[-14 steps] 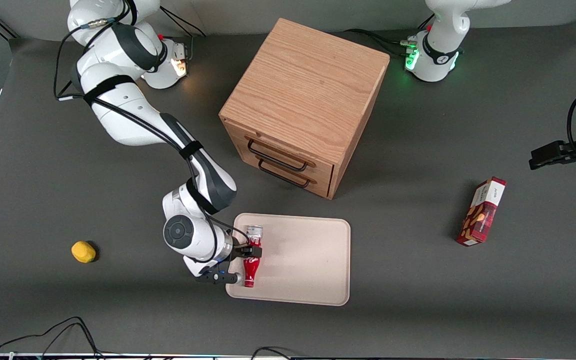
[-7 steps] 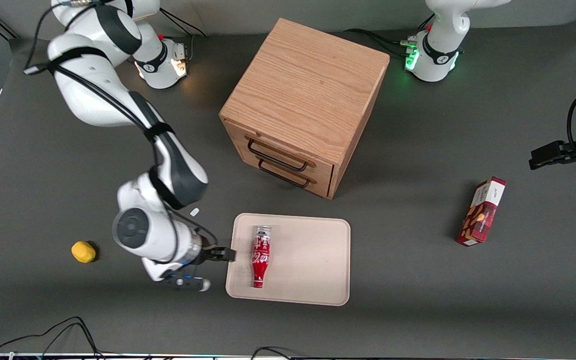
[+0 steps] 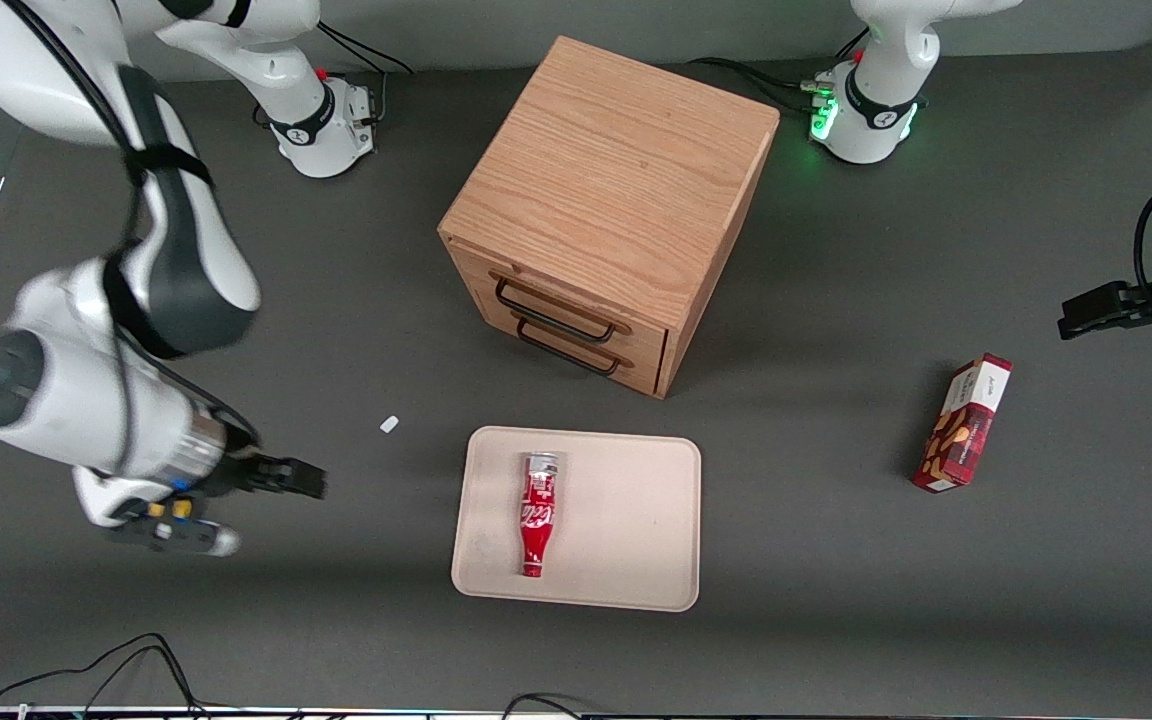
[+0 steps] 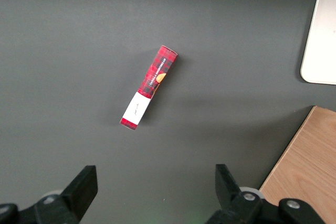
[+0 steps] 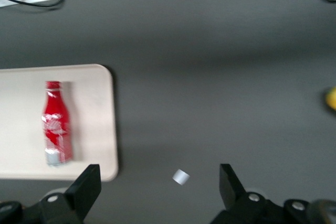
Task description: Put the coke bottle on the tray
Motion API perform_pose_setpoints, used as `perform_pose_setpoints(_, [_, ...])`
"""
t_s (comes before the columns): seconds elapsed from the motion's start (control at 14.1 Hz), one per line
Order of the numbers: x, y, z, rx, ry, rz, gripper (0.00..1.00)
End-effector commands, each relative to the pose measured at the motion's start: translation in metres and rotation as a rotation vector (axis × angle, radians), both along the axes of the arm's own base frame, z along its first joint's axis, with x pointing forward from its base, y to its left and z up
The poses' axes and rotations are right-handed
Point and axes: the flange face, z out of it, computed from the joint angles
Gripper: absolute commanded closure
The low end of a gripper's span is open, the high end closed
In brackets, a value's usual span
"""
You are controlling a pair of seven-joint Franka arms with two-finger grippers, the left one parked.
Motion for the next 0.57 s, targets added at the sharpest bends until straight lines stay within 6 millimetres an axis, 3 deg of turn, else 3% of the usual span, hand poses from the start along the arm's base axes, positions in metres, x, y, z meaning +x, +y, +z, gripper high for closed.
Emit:
perform_pose_setpoints(0.0, [-0.061, -0.037, 0.044, -0.010, 0.046, 0.009, 0.00])
perform_pose_setpoints(0.21, [-0.104, -0.064, 0.076, -0.022, 0.026, 0.005, 0.00])
perform_pose_setpoints(0.5, [-0.147, -0.096, 0.099, -0.013, -0.013, -0.035, 0.00])
